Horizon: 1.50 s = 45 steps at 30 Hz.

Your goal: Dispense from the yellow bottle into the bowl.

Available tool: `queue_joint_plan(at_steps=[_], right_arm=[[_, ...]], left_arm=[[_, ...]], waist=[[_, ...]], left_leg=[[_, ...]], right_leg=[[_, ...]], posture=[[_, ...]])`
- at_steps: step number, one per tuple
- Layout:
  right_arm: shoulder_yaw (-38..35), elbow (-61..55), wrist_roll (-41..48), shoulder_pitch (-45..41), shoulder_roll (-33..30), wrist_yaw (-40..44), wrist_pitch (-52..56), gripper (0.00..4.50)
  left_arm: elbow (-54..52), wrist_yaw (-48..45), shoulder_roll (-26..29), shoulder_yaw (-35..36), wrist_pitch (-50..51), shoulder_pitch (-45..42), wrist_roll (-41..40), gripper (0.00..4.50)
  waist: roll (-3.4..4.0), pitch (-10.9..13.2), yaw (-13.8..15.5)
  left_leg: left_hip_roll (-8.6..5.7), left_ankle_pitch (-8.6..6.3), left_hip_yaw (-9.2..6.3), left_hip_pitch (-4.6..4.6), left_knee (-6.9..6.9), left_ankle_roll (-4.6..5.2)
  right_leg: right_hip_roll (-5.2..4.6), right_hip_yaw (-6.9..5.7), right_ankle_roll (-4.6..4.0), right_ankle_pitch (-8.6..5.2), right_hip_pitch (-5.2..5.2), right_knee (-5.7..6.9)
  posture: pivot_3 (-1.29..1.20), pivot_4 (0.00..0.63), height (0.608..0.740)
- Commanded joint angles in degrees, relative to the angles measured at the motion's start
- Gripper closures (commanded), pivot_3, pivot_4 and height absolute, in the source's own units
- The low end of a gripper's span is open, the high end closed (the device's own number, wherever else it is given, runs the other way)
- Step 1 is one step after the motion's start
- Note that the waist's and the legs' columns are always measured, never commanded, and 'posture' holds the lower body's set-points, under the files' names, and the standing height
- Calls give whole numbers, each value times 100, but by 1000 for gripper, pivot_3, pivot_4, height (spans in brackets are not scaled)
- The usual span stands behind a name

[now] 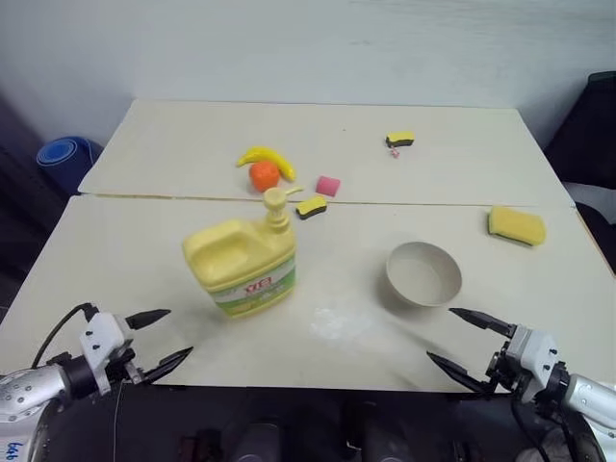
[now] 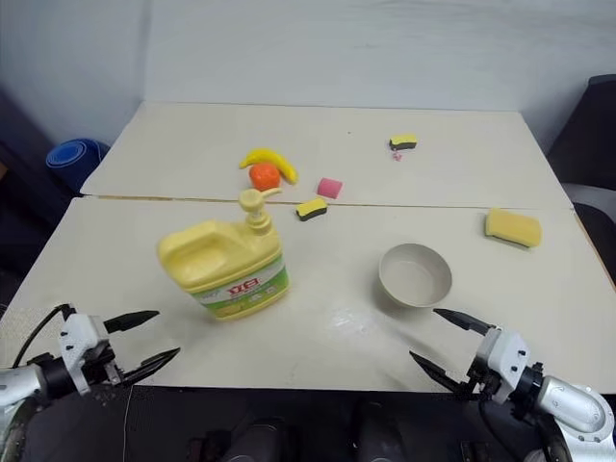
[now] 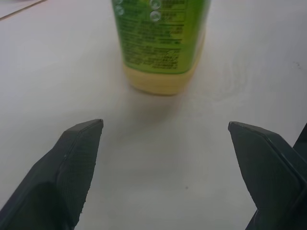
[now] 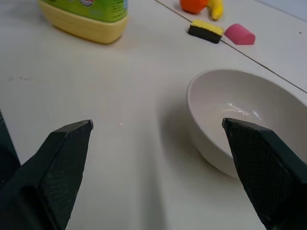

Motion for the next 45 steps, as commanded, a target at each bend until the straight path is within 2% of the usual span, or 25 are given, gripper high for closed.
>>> queue_joint_plan(at_steps=[1, 4, 6, 7, 8, 13, 17, 26, 29, 37, 40, 42, 45], right_arm=[[18, -327, 89, -39, 116, -189, 131, 0], [128, -509, 12, -122, 150, -322, 353, 0], [403, -921, 17, -405, 128, -638, 1041, 0], [537, -1078, -15, -523, 84, -783, 1423, 0], [635, -1161, -111, -612, 18, -904, 1735, 0], [1121, -987, -710, -1289, 58, -1316, 2368, 0], [1440, -351, -1228, -1881, 201, -1494, 2194, 0], [1655, 716, -1655, -2504, 447, -1571, 1906, 0], [1636, 776, -1696, -2508, 448, -1612, 1883, 569], [1636, 771, -1823, -2501, 403, -1602, 1565, 3437], [1627, 813, -1900, -2590, 360, -1576, 1422, 4494], [1631, 860, -1949, -2682, 292, -1519, 1286, 4494], [1675, 881, -1962, -2852, 217, -1320, 1143, 4500]], left_arm=[[-190, -42, -16, 85, -92, 152, 13, 48], [-409, -222, 44, 95, 193, 201, -316, 48], [-689, -436, 134, 230, 382, 14, -791, 48], [-865, -363, 120, 407, 878, -109, -1429, 48], [-986, -330, 160, 503, 1145, -164, -1668, 48], [-1742, -689, 957, 1092, 2986, 10, -3255, 48], [-1938, -918, 1153, 1239, 3070, -119, -3198, 48], [-2406, -862, 874, 973, 2956, -200, -2886, 48], [-2675, -739, 908, 1092, 3175, -239, -3100, 0], [-2897, -353, 1057, 1665, 3856, -525, -4094, 0], [-2744, -182, 1281, 2064, 4332, -721, -4924, 0], [-2553, -52, 1457, 2221, 4542, -978, -5303, 0], [-2194, 152, 1548, 2004, 4456, -1691, -5204, 601]], waist=[[9, 5, 3], [8, 5, 10], [6, 7, 8], [8, 9, 10], [6, 9, 9], [11, 11, 0], [12, 11, -19], [6, 8, -22], [0, 5, -15], [3, 7, -27], [-4, 4, -35], [-4, 6, -38], [16, 16, -22]], left_leg=[[0, -2, 0, 0, 0, -3], [0, -3, 0, 0, 0, -2], [0, -7, -1, 0, 0, 6], [1, -11, -1, 0, 0, 15], [1, -14, -2, -2, 1, 21], [3, 10, -11, -8, 0, -9], [-1, 11, -11, -20, 3, -7], [4, 20, -10, -23, 5, -22], [7, 24, -15, -23, 5, -33], [12, 29, -16, -20, 5, -39], [15, 30, -15, -19, 5, -40], [21, 31, -16, -19, 8, -44], [27, 34, -19, -17, 8, -50]], right_leg=[[0, 1, 0, 0, 0, 0], [-1, 1, 0, 0, 0, -1], [-2, 1, -1, 0, 0, 0], [-3, 2, -1, 0, 0, 1], [-4, 2, -3, 0, -1, 3], [0, -8, -13, 0, -9, 7], [4, -10, -11, 1, -14, -2], [20, -10, -8, 3, -14, -2], [22, -11, -8, 3, -14, 2], [29, -10, -9, 2, -14, 8], [37, -7, -10, 2, -14, 9], [46, -3, -12, 4, -12, 6], [58, 0, -17, 3, -12, 7]], posture=[[0, 150, 740], [0, 150, 740], [0, 150, 740], [0, 150, 740], [0, 150, 740], [0, 150, 740], [0, 150, 740], [0, 150, 740], [0, 150, 740], [0, 150, 740], [0, 150, 740], [0, 150, 740], [0, 150, 740]])
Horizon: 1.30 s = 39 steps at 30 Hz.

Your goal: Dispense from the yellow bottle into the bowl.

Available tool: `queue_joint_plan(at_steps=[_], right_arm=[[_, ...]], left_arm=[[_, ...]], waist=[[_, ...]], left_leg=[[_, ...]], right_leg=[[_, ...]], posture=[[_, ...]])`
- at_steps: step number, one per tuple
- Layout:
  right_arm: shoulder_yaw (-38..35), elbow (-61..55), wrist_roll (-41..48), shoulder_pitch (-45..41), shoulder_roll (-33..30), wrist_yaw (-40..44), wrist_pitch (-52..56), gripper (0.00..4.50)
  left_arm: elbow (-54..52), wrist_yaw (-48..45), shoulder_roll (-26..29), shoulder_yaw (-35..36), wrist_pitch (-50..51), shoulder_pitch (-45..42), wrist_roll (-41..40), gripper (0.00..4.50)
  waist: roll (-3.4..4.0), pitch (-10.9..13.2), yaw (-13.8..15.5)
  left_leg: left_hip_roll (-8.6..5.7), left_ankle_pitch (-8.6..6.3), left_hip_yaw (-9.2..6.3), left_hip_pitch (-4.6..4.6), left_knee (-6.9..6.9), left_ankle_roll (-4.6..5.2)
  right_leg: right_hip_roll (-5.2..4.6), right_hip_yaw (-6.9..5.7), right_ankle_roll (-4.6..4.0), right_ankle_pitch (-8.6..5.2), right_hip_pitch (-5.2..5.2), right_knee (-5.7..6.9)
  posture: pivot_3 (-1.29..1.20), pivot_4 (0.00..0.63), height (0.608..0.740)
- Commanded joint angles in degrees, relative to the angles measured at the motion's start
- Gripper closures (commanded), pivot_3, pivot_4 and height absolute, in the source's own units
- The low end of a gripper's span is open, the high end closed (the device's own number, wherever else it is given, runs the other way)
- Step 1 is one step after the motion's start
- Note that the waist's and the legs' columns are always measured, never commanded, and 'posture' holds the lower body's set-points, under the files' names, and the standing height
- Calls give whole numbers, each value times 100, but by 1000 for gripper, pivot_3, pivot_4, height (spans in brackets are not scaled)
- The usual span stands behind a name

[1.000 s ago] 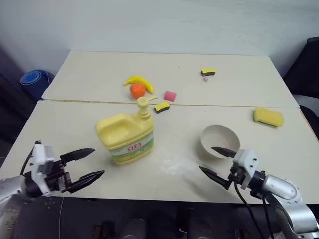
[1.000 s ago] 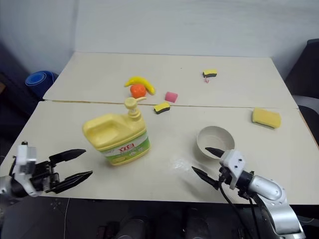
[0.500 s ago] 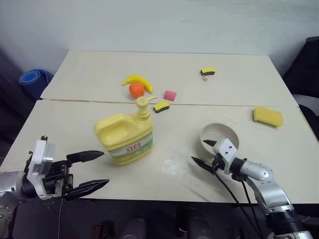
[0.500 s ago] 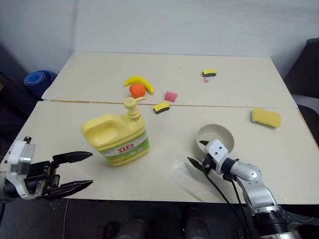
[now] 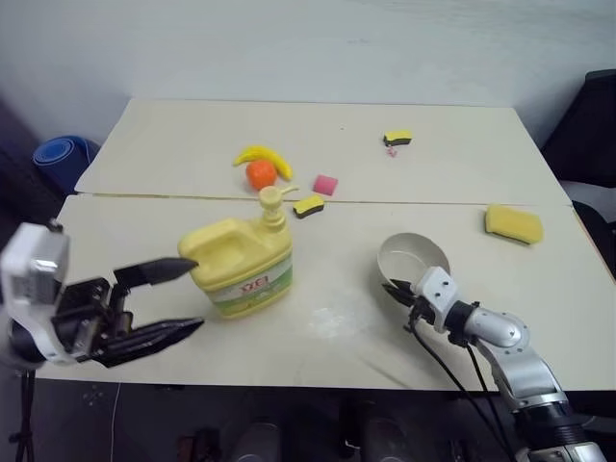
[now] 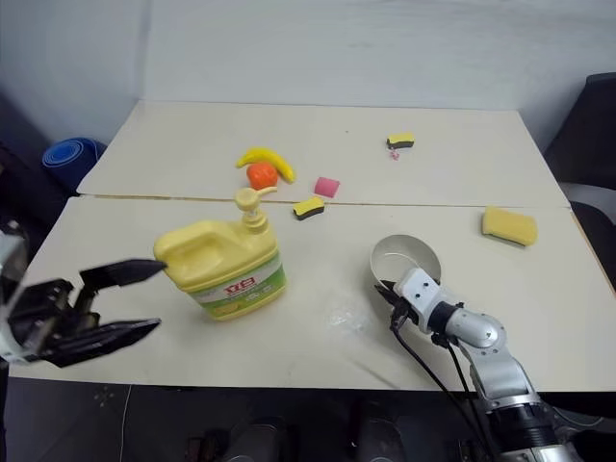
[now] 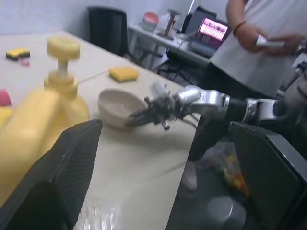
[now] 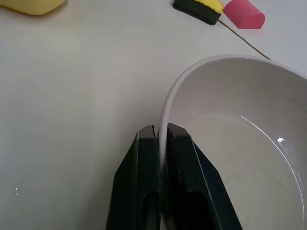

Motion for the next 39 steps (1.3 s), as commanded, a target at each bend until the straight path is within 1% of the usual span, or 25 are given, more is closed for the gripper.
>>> queue_joint_plan(at_steps=[1, 4, 6, 7, 10, 12, 14, 16, 19, 21, 28, 39], right_arm=[[-33, -217, 93, -238, -152, 278, -187, 4500], [7, -793, 439, -566, -245, 652, 347, 4500], [50, -1165, 636, -839, -315, 850, 854, 4500], [70, -1301, 669, -1006, -349, 917, 1011, 4500], [152, -1795, 893, -1688, -464, 1107, 1809, 4500], [239, -1997, 1012, -2093, -506, 1183, 2370, 4500], [405, -2129, 1114, -2568, -541, 1323, 2955, 4500], [509, -2140, 1104, -2838, -517, 1350, 3191, 4500], [789, -2031, 1106, -3371, -495, 1541, 3549, 4500], [908, -1937, 1116, -3648, -446, 1619, 3710, 4500], [1158, -1687, 1068, -4329, -244, 1733, 3973, 4500], [1320, -1711, 1017, -4513, -260, 1915, 4051, 4500]], left_arm=[[371, 275, 35, -232, -223, -776, 151, 912], [629, 406, -54, -945, -568, -1765, 832, 1937], [800, 378, -136, -1315, -623, -2313, 1008, 2631], [897, 375, -204, -1515, -724, -2578, 1211, 2912], [1238, 349, -391, -2134, -825, -3333, 1702, 3960], [1499, 274, -601, -2502, -956, -3724, 2048, 4476], [1791, 146, -846, -2924, -1156, -4095, 2472, 4476], [2015, 127, -1027, -3124, -1332, -4311, 2825, 4476], [2192, 44, -1306, -3315, -1386, -4569, 3012, 4476], [2209, -60, -1401, -3365, -1386, -4627, 3077, 4476], [2198, -109, -1478, -3478, -1187, -4700, 3294, 4476], [2044, 191, -1369, -3810, -331, -4782, 3653, 4476]], waist=[[7, 4, 3], [1, 6, 5], [1, 7, -14], [0, 7, -33], [-2, 8, -53], [-4, 8, -61], [-6, 7, -54], [-20, -1, -52], [-37, -3, -52], [-39, -2, -53], [-46, -2, -68], [-51, -2, -86]], left_leg=[[0, 3, 0, -1, 0, -5], [5, 14, -3, 0, 0, -14], [8, 18, 2, -1, 0, -16], [10, 21, 5, 0, 0, -17], [17, 26, 11, 0, 0, -20], [19, 28, 10, -3, 0, -20], [20, 29, 10, -5, 0, -22], [19, 35, 10, -28, 4, -16], [17, 39, 14, -62, 9, -14], [14, 41, 18, -68, 12, -11], [14, 51, 21, -66, 15, -14], [11, 62, 17, -65, 16, -15]], right_leg=[[4, 0, 0, 0, 0, -1], [13, -1, -11, 4, 0, 7], [16, 1, -15, 8, 0, 21], [18, 2, -17, 11, -1, 29], [24, -3, -20, 13, -3, 32], [26, -4, -20, 12, -8, 33], [28, -8, -21, 12, -12, 33], [30, -11, -20, 13, -28, 32], [34, -11, -18, 15, -61, 36], [39, -10, -16, 16, -66, 35], [32, -7, -18, 22, -65, 39], [23, -8, -21, 29, -65, 48]], posture=[[0, 150, 740], [0, 150, 740], [0, 150, 740], [0, 150, 740], [0, 150, 740], [0, 150, 740], [0, 150, 740], [0, 150, 740], [0, 150, 740], [0, 150, 740], [0, 150, 740], [0, 150, 740]])
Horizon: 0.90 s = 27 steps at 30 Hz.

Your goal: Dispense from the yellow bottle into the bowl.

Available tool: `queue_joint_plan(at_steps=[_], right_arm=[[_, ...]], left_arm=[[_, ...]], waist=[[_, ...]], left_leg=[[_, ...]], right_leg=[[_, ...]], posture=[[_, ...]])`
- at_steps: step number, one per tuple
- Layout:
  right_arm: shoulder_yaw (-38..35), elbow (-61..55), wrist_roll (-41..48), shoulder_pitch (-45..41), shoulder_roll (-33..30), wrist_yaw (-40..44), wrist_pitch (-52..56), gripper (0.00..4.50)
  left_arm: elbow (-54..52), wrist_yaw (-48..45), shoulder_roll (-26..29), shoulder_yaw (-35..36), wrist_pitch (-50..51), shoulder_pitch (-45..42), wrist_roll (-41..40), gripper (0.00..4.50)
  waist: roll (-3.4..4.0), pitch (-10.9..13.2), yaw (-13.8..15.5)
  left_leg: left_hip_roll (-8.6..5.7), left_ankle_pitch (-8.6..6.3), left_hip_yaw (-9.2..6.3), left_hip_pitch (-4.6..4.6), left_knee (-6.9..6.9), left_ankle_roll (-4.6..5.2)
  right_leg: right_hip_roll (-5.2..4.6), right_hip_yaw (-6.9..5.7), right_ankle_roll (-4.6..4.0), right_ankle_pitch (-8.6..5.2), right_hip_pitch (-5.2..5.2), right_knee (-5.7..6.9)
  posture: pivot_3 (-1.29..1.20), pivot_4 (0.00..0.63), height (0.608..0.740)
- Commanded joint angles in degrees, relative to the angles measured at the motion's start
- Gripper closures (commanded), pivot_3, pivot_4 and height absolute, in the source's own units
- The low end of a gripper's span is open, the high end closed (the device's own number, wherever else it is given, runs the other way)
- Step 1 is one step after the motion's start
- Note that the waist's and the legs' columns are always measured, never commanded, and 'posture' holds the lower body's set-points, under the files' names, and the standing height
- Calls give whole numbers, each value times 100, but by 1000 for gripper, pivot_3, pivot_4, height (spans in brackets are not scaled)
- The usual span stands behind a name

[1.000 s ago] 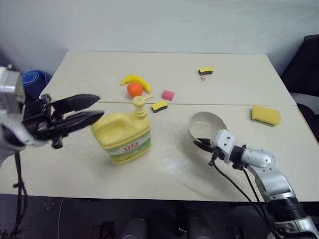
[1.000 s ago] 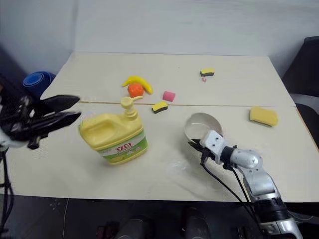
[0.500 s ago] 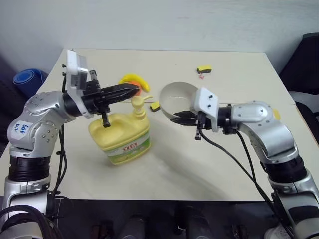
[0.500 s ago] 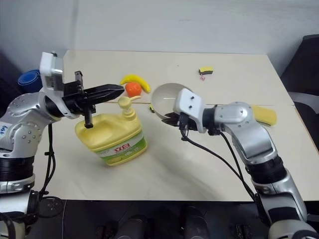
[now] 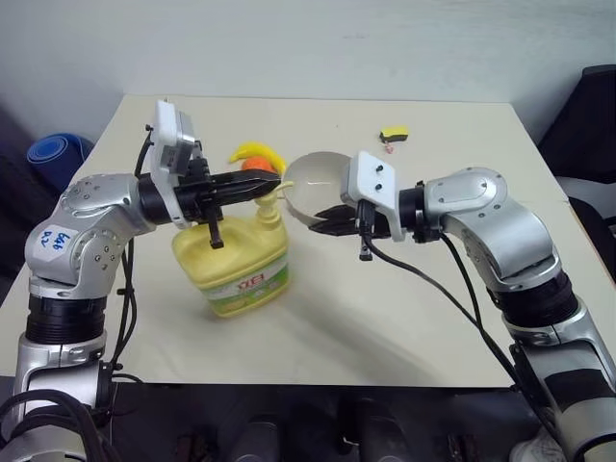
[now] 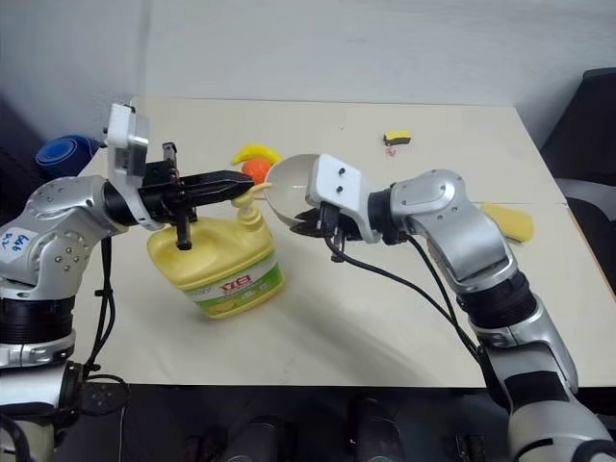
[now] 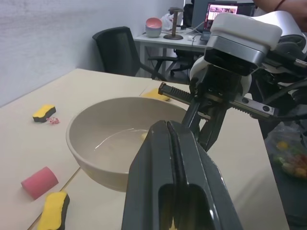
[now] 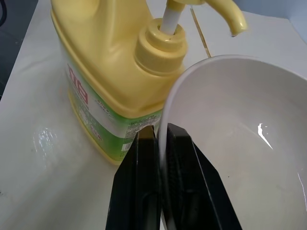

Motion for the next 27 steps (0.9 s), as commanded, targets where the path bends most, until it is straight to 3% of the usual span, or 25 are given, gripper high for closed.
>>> queue_joint_plan(at_steps=[1, 14, 27], right_arm=[[-93, -161, 5, -208, -41, 18, 7, 4500], [-103, -302, 74, -230, 81, -31, 223, 4500], [44, -218, 19, -209, 244, 15, 80, 4500]], left_arm=[[-158, 34, 112, -211, 227, 12, 226, 4476], [-264, 42, 442, -594, 958, 281, 448, 4476], [-40, 142, 386, -691, 1225, 756, 402, 4476]], waist=[[0, 0, -4], [-1, -1, -32], [12, -32, -33]], left_leg=[[0, 0, 0, 1, 0, 0], [0, 11, 2, 16, 0, -13], [-1, 17, 14, 37, 0, -19]], right_leg=[[0, 0, 0, 0, 0, 1], [-3, 18, -6, 2, 2, 23], [-4, 44, -10, 2, 4, 45]], posture=[[0, 150, 740], [0, 150, 740], [0, 150, 740]])
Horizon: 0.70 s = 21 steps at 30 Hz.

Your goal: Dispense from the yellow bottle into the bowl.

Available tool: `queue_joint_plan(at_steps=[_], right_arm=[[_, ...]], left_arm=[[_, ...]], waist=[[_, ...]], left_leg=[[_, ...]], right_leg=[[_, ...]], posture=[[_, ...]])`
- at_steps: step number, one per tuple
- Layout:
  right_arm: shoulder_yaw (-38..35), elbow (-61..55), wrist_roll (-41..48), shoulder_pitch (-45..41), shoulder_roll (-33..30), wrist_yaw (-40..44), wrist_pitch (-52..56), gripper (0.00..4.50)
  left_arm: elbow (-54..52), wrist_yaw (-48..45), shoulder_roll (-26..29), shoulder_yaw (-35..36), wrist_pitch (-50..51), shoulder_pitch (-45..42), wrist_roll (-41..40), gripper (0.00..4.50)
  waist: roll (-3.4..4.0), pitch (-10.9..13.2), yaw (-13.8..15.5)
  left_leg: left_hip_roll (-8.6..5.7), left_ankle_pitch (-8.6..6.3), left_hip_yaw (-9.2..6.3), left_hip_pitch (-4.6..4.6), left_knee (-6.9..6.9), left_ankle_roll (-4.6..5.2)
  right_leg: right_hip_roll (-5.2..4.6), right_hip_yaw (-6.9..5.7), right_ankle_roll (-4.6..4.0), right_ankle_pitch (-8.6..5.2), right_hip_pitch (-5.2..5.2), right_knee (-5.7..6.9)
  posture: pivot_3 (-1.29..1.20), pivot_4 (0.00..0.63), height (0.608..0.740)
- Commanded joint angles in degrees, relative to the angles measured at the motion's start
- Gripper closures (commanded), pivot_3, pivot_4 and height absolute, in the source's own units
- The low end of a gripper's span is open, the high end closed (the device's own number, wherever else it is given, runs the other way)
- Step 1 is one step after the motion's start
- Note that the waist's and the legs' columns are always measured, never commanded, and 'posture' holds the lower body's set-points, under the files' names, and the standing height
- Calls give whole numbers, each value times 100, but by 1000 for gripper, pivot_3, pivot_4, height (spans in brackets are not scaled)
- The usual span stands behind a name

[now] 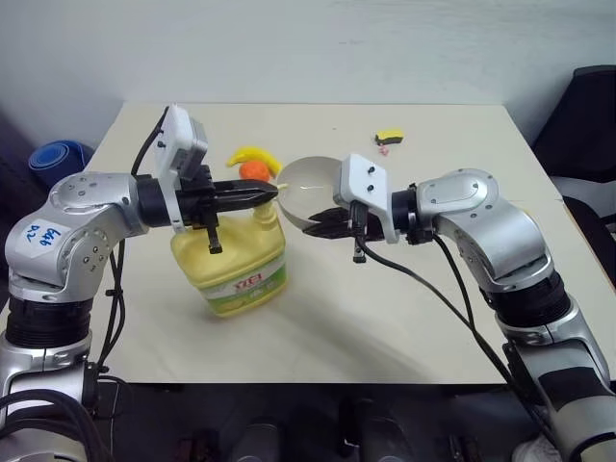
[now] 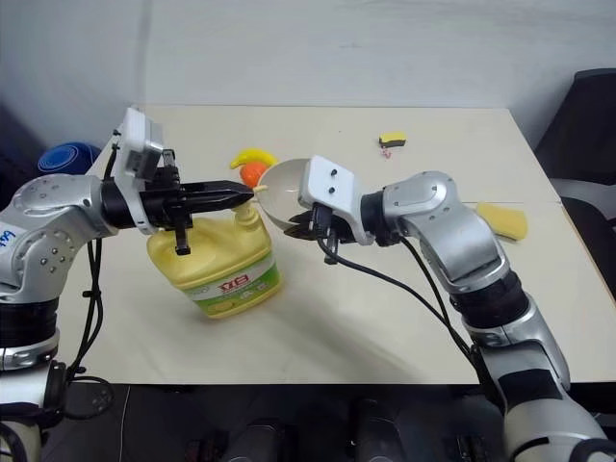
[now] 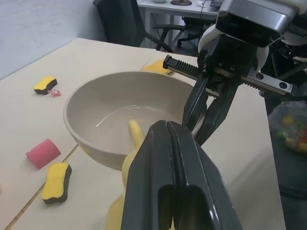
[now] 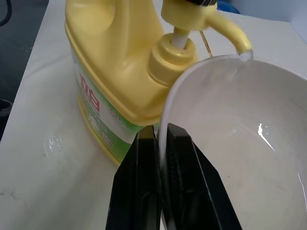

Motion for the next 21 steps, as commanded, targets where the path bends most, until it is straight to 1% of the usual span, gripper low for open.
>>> queue_joint_plan(at_steps=[1, 6, 9, 12, 16, 19, 21], right_arm=[[9, -183, 38, -165, 80, 43, -153, 4500], [24, -188, 19, -170, 122, 72, -157, 4500], [26, -210, 17, -159, 120, 83, -144, 4500], [18, -228, 5, -135, 117, 92, -138, 4500], [21, -225, -3, -128, 118, 90, -142, 4500], [27, -210, -11, -120, 134, 74, -153, 4500], [46, -191, -25, -114, 145, 71, -168, 4500]], left_arm=[[347, 49, -22, -560, 595, 515, 248, 4476], [357, 36, -67, -441, 707, 569, 83, 4476], [254, -147, -98, -210, 688, 567, -226, 4476], [242, -417, -45, 126, 603, 362, -501, 4476], [292, -669, 41, 339, 574, 82, -680, 4476], [344, -832, 72, 449, 426, -114, -681, 4476], [499, -716, 54, 505, 363, -348, -567, 4476]], waist=[[-1, -9, 1], [5, -28, -1], [10, -31, -3], [12, -29, -11], [9, -26, -13], [-1, -19, -15], [-18, -4, -14]], left_leg=[[0, 0, 1, 3, 0, 0], [-1, -1, 1, 12, 0, 0], [-1, -1, 3, 13, -1, 0], [-2, -1, 3, 10, -2, 0], [-1, 0, 2, -14, -2, 0], [-1, 0, 2, -25, -2, 0], [-1, 0, 1, -28, -2, 1]], right_leg=[[0, 1, 0, 0, 1, 2], [-2, 4, -1, -1, 6, 2], [-2, 6, -1, -1, 5, 2], [-2, 6, -2, -1, -1, 3], [-1, 4, -3, -1, -21, 0], [1, 1, -3, -1, -25, -6], [2, 0, -3, -1, -26, -7]], posture=[[0, 150, 740], [0, 150, 740], [0, 150, 740], [0, 150, 740], [0, 150, 740], [0, 150, 740], [0, 150, 740]])
